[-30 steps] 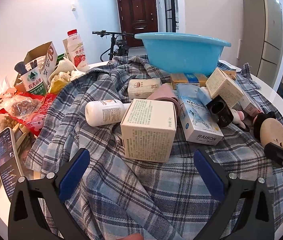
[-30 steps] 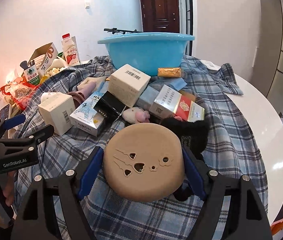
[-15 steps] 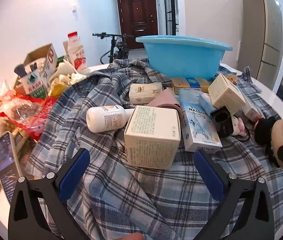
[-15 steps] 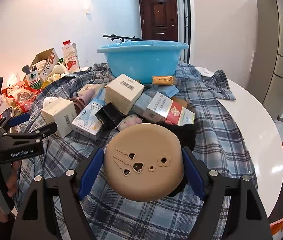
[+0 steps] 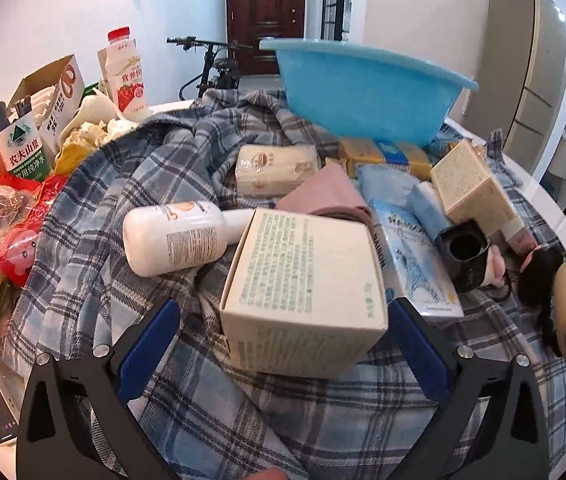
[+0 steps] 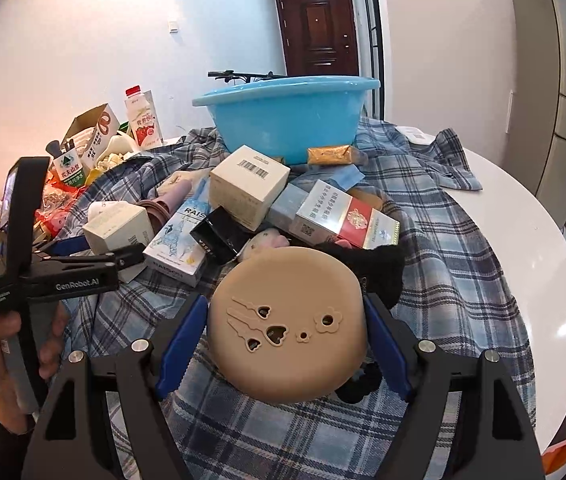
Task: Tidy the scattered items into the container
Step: 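Lift the coaster with the right gripper while the left gripper grasps a white box, then carry the coaster and white box toward the blue basin with both grippers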
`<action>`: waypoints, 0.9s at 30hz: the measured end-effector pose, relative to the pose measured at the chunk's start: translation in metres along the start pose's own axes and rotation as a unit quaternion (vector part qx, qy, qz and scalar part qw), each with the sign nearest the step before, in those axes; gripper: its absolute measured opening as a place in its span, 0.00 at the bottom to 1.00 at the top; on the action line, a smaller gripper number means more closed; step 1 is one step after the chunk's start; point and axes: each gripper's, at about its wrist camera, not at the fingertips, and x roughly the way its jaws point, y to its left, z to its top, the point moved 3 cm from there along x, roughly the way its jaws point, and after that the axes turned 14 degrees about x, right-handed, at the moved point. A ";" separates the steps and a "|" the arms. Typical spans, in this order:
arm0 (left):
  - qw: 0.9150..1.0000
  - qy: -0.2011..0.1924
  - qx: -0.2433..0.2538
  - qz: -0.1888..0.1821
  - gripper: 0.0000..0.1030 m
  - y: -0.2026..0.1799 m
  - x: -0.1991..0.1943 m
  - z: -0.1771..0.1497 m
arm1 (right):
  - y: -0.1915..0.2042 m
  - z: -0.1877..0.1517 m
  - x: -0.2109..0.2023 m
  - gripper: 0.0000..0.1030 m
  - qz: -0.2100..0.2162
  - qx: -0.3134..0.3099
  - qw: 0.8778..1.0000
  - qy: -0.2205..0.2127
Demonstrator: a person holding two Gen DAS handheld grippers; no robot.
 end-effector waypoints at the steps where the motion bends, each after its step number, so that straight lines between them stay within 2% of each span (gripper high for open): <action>1: 1.000 -0.004 -0.002 0.000 0.53 0.001 -0.001 0.001 | -0.001 0.000 0.001 0.78 0.000 0.001 1.000 0.000; 9: 1.000 -0.007 0.005 0.016 0.52 -0.001 -0.005 0.005 | 0.003 0.002 0.001 0.78 0.004 -0.003 1.000 -0.003; 20: 0.996 -0.065 0.027 0.048 0.53 -0.006 -0.051 0.028 | 0.013 0.017 -0.010 0.78 0.005 -0.020 0.999 -0.028; 27: 0.993 -0.100 0.042 0.051 0.53 -0.012 -0.079 0.054 | 0.028 0.045 -0.022 0.78 0.015 -0.034 0.998 -0.057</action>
